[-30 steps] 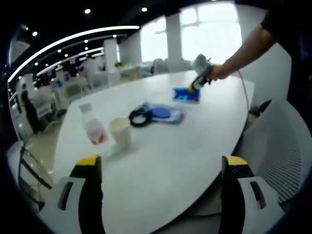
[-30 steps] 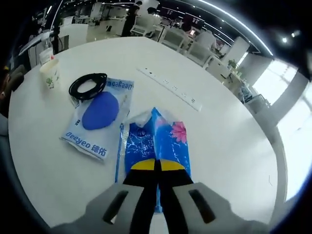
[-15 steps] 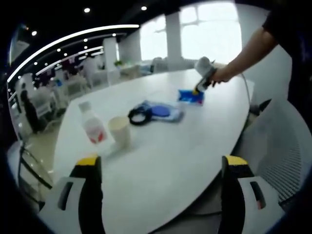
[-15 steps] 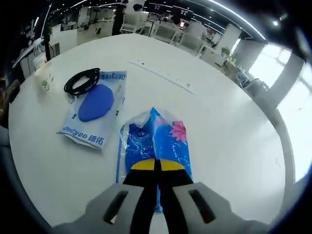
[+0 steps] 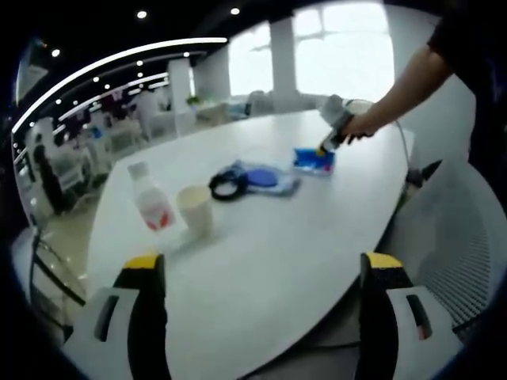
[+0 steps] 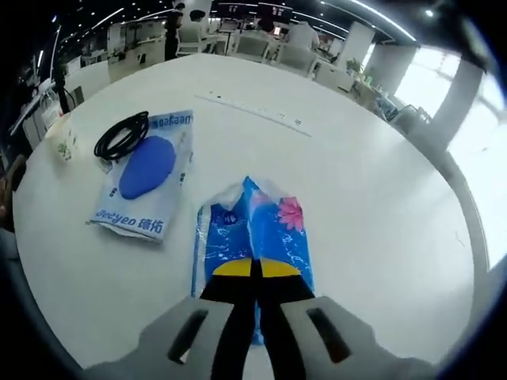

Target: Arrange the tabletop items into an orderly group along one side of the table until the central work area is clear of visible clutter.

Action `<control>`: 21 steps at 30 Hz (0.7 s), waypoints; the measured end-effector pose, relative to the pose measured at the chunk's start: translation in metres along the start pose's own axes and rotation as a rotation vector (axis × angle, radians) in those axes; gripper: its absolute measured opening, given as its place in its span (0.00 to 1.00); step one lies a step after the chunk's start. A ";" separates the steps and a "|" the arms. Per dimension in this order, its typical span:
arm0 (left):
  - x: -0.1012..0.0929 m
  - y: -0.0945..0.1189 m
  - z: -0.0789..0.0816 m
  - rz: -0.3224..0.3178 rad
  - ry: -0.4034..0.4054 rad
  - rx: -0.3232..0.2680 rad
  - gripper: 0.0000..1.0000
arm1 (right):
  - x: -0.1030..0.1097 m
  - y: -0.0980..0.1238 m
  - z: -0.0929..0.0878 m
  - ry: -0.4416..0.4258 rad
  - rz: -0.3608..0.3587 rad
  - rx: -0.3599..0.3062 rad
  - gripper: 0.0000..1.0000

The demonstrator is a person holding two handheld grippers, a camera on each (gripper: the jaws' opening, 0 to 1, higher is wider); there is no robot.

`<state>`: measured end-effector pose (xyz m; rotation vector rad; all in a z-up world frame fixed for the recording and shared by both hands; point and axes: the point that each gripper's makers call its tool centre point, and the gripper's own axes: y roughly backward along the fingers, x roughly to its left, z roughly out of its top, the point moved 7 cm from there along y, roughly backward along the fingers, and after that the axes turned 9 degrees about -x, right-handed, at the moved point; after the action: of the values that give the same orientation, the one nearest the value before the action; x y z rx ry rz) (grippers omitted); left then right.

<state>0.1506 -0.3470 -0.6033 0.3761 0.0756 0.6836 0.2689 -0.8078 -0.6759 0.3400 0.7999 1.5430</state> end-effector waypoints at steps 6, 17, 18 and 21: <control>-0.001 0.000 0.001 0.001 0.003 0.002 0.99 | -0.001 -0.001 -0.004 0.013 -0.007 0.009 0.00; 0.000 0.001 0.003 0.003 0.008 -0.017 0.99 | -0.007 0.005 0.003 0.013 -0.009 -0.037 0.15; 0.000 0.001 0.003 0.003 0.009 -0.020 0.99 | -0.007 0.006 0.004 0.014 -0.005 -0.046 0.19; 0.001 0.002 0.004 0.006 0.011 -0.031 1.00 | -0.005 0.008 0.009 0.002 -0.001 -0.082 0.24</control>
<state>0.1510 -0.3466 -0.5991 0.3429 0.0743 0.6918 0.2694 -0.8100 -0.6628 0.2775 0.7361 1.5711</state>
